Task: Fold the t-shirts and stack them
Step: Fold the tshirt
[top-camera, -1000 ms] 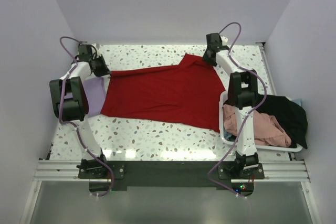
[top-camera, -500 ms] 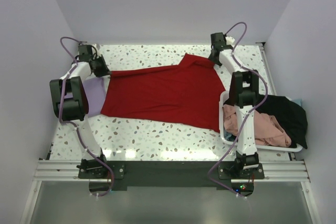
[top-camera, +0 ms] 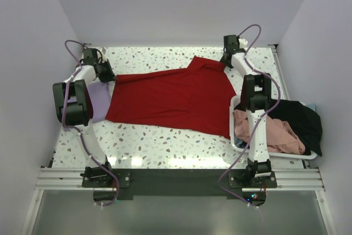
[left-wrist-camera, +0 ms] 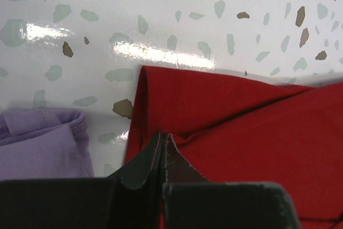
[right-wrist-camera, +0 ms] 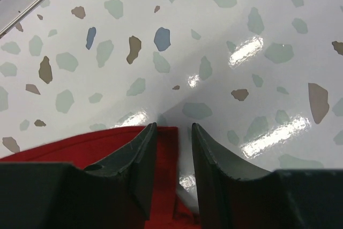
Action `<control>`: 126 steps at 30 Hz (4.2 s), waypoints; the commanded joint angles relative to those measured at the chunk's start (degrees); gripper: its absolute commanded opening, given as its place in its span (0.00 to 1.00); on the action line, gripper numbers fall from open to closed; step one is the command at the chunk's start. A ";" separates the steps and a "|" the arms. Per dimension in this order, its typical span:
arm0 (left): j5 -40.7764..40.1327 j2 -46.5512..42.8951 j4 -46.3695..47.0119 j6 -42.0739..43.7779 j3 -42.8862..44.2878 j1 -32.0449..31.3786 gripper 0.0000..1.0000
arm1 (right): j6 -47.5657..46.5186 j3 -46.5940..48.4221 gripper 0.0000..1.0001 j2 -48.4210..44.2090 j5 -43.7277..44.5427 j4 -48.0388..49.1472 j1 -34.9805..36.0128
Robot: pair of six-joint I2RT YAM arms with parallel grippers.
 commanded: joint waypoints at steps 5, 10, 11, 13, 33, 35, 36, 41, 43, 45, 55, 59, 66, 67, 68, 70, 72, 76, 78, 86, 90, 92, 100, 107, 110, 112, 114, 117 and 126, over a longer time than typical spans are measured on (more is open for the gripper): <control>0.87 0.24 0.01 1.22 1.67 0.24 0.00 | 1.01 0.58 0.30 2.00 -4.07 1.07 -0.41; 1.40 0.76 0.63 0.25 1.93 0.15 0.00 | 1.80 -1.97 0.27 0.43 -4.86 2.13 -0.33; 1.40 0.94 0.72 0.16 2.10 0.15 0.00 | 1.80 -2.06 0.27 0.42 -4.95 1.69 -0.41; 1.49 1.20 0.80 0.08 2.46 0.06 0.00 | 1.89 -2.14 0.26 0.34 -4.86 1.07 -0.33; 1.84 3.40 0.45 0.07 4.57 -0.46 0.00 | -0.21 -4.34 0.04 -1.16 -4.16 -2.09 0.82; 1.84 3.58 0.45 0.08 4.57 -0.55 0.00 | -0.65 -3.82 0.00 -1.07 -3.99 -2.27 0.82; 1.84 3.66 0.45 0.08 4.65 -0.55 0.00 | -1.27 -3.64 0.00 -1.16 -3.90 -2.36 0.90; 2.54 3.93 0.63 -0.28 5.09 -0.64 0.00 | -2.33 -2.32 0.00 -2.47 -4.42 -2.71 0.73; 2.54 3.67 0.72 -0.28 5.09 -0.64 0.00 | -1.71 -3.19 0.00 -4.14 -4.68 -1.75 0.73; 2.63 3.31 0.72 -0.36 5.09 -0.73 0.00 | -0.92 -5.04 0.00 -7.21 -4.77 0.01 0.81; 2.89 1.82 1.24 -0.36 3.60 -0.81 0.00 | -0.92 -12.51 0.00 -16.53 -7.32 3.44 0.82; 2.63 1.21 1.07 -0.54 3.42 -0.81 0.00 | -1.09 -17.95 0.00 -20.05 -8.37 5.28 0.81; 2.89 -0.38 1.16 -0.72 2.37 -0.73 0.00 | 0.39 -26.04 0.00 -26.38 -11.63 8.54 0.81; 2.81 -0.90 1.16 -0.63 2.11 -0.73 0.00 | 0.49 -27.62 0.00 -27.17 -11.89 8.89 0.82; 2.81 -1.17 1.07 -0.63 1.76 -0.81 0.00 | 0.40 -28.24 0.00 -28.48 -12.59 8.89 0.82; 2.81 -2.22 1.24 -0.36 0.53 -0.81 0.00 | 0.31 -30.34 0.00 -29.98 -13.03 8.98 0.82; 2.54 -2.92 1.51 -0.01 -1.05 -0.73 0.00 | -0.22 -32.02 0.00 -32.26 -13.65 9.07 1.08; 1.31 -4.77 1.24 0.16 -3.07 -0.81 0.00 | -1.09 -37.37 0.00 -36.39 -14.79 9.24 1.08; 0.26 -6.00 1.33 -0.10 -4.22 -0.73 0.00 | -1.10 -39.40 0.00 -39.12 -15.32 9.33 1.25; -0.88 -8.99 1.86 -0.89 -6.24 -0.73 0.00 | -2.32 -47.67 0.00 -46.42 -16.38 8.28 1.87; -3.25 -11.36 1.60 -0.80 -7.30 -0.46 0.00 | -2.94 -50.04 0.00 -50.02 -16.64 6.96 2.48; -3.87 -12.06 1.51 -0.54 -8.00 0.06 0.00 | -3.20 -51.71 0.00 -52.22 -16.64 6.35 2.75; -3.09 -13.92 1.77 1.04 -9.58 1.56 0.00 | -4.87 -55.41 0.00 -55.39 -16.20 4.94 3.19; -0.62 -13.21 2.39 -0.10 -9.41 1.56 0.00 | -6.98 -45.32 0.05 -43.28 -14.09 3.01 4.24; -0.62 -13.04 2.12 0.34 -9.06 1.56 0.00 | -7.77 -37.76 0.19 -35.19 -12.69 -0.50 4.94; -0.62 -12.77 2.12 0.43 -9.06 1.65 0.00 | -7.86 -31.17 0.25 -29.15 -10.07 -5.75 5.12; -0.53 -12.60 2.12 0.34 -9.06 1.65 0.00 | -7.43 -26.17 0.30 -25.96 -8.39 -9.55 5.39; -0.36 -12.16 2.04 0.43 -8.88 1.65 0.00 | -6.81 -25.78 0.33 -23.92 -7.50 -12.81 5.47; 0.26 -10.75 2.21 0.16 -8.35 1.56 0.00 | -5.40 -32.73 0.44 -25.24 -9.08 -11.94 5.30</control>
